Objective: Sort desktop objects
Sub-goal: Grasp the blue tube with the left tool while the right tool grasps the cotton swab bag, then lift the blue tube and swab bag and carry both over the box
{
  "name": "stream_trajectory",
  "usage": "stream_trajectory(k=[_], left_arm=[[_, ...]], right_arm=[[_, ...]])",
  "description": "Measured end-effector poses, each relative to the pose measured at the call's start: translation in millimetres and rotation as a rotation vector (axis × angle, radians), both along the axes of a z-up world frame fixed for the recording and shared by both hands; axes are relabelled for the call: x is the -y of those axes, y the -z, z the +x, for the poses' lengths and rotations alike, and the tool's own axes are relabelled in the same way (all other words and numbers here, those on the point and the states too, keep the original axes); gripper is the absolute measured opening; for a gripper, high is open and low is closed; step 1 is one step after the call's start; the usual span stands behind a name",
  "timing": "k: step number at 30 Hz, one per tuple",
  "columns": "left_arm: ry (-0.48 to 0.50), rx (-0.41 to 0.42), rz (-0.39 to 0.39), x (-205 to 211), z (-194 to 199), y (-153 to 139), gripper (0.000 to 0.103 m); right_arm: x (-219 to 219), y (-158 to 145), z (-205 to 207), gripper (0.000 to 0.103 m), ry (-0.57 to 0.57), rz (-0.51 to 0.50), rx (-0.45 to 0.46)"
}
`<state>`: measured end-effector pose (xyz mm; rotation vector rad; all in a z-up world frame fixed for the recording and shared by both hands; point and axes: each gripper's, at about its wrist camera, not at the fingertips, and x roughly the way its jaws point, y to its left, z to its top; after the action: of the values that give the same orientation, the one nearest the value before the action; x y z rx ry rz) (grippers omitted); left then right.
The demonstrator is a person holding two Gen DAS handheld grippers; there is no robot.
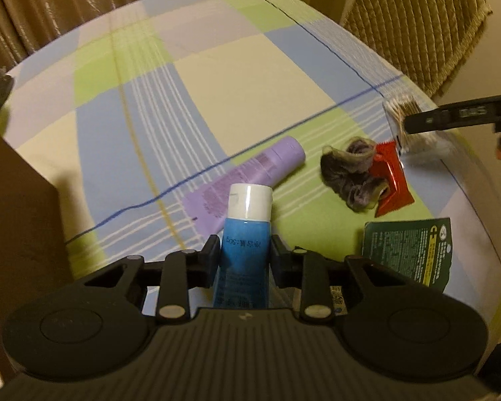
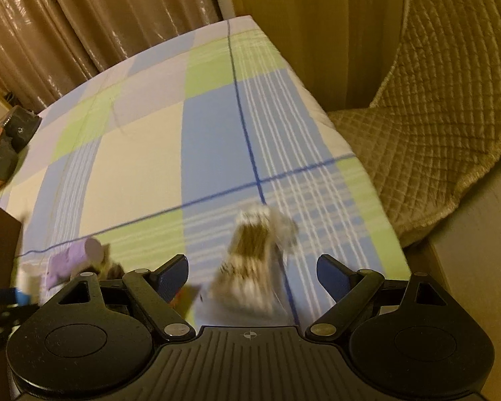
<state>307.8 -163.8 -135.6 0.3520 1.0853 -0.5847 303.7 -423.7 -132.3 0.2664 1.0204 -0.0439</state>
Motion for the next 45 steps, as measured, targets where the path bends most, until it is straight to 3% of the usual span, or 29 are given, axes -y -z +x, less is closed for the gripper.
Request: stream_trajectory(k=[1,5,6,7,11,19,33,45], left_arm=[[-0.005,0.005,-0.003,-1,0,-2,0.026],[-0.019,0.021,-0.014,-4,-1,-8,0.026],[-0.022,0.023,-0.016,-5,-2,-9,0.026],[-0.023,0.025,-0.018,-5,-3,-10,0.026],[-0.025,0.032,-0.03,-5,-6,-13,0.026],[-0.029,0.064,-0.047,-7,-17,-26,0.026],[-0.05,0.152,-0.136,-24,-46,-74,0.026],[-0.148,0.286,-0.192,-90,-75,-136,0.026]], right_arm=[[-2,3,4,0.058,-0.002,-0.009,-0.013],[-12,12,9,0.056,-0.027,-0.078,-0.034],[-15,14,8,0.052,-0.038,-0.104,-0.03],[-17,15,7,0.039,-0.049,-0.146,-0.03],[-16,15,3,0.025,-0.075,-0.156,-0.041],[-17,4,-12,0.023,-0.081,-0.168,-0.015],[-44,-71,-39,0.023,-0.129,-0.12,0.139],[-129,-138,-57,0.023,-0.336,0.099,0.272]])
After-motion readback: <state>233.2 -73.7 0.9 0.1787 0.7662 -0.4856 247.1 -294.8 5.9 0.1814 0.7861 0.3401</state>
